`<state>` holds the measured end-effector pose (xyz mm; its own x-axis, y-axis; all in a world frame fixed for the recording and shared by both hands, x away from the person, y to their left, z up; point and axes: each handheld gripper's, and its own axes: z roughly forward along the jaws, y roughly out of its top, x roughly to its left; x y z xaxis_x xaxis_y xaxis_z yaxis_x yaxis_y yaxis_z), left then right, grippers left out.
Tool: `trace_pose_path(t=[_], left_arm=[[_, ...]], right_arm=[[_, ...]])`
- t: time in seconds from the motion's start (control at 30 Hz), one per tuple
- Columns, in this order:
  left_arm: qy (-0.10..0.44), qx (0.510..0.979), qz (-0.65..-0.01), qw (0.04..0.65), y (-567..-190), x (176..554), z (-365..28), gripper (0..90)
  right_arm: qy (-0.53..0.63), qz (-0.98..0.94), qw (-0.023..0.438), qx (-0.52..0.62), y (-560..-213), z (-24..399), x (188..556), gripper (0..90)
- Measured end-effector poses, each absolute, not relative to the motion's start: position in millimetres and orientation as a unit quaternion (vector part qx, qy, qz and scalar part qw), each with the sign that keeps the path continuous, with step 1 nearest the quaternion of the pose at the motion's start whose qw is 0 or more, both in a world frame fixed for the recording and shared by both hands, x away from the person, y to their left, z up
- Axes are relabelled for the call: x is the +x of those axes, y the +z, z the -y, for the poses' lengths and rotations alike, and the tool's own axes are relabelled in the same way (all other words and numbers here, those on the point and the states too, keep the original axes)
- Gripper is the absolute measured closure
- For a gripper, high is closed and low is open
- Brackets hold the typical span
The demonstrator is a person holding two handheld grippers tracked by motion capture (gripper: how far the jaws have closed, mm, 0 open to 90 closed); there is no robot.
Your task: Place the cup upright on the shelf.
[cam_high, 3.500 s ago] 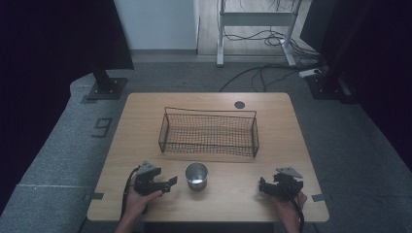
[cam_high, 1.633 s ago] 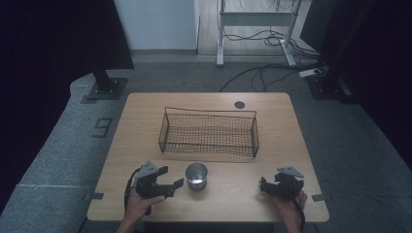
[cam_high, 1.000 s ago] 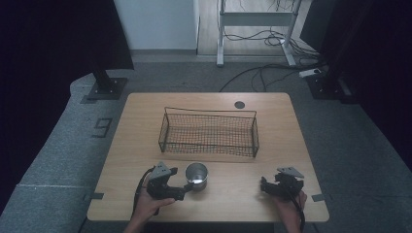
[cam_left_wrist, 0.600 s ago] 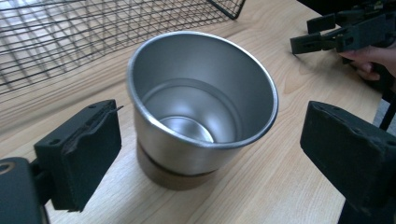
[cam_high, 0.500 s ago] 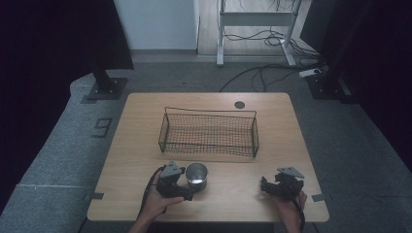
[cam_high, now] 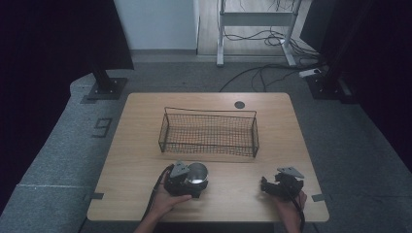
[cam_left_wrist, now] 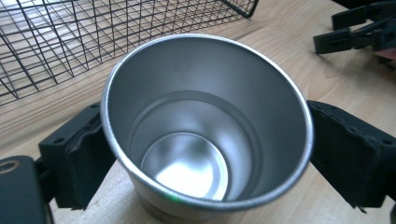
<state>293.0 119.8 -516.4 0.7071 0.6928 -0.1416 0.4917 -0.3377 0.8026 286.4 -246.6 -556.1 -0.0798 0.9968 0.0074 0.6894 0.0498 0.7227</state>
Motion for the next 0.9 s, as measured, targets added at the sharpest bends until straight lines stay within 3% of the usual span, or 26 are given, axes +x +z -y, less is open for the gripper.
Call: trace_pose_path(t=[0.6,0.9], left_arm=[[0.147,0.806,-0.366,0.442,-519.7,291.2,-117.6,18.9],[0.152,0.797,-0.358,0.462,-511.7,287.9,-124.0,19.2]], right_arm=[[0.291,-0.675,0.264,0.625,-556.1,246.7,286.4,3.8],[0.291,-0.675,0.264,0.625,-556.1,246.7,286.4,3.8]])
